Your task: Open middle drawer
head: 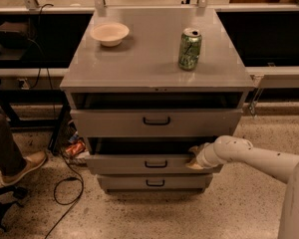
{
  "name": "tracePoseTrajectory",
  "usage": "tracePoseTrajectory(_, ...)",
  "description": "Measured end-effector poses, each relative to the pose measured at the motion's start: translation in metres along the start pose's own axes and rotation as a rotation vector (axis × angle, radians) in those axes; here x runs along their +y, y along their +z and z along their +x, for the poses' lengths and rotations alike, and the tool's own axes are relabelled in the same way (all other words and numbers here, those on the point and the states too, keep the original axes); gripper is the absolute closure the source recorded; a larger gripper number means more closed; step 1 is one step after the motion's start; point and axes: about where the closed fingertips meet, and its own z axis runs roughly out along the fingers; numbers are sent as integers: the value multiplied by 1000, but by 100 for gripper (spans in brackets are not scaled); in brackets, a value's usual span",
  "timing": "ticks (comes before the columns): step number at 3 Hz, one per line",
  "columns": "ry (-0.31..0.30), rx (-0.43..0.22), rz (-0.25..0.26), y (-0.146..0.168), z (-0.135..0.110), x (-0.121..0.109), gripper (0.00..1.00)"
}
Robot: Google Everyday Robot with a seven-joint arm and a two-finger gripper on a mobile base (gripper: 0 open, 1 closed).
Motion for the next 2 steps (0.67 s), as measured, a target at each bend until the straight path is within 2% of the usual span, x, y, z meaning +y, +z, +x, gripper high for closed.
tracePoseTrajectory(1, 0, 0, 0, 0, 0, 0, 100)
tracePoseTrajectory(2, 1, 15, 0, -11, 9, 26, 100)
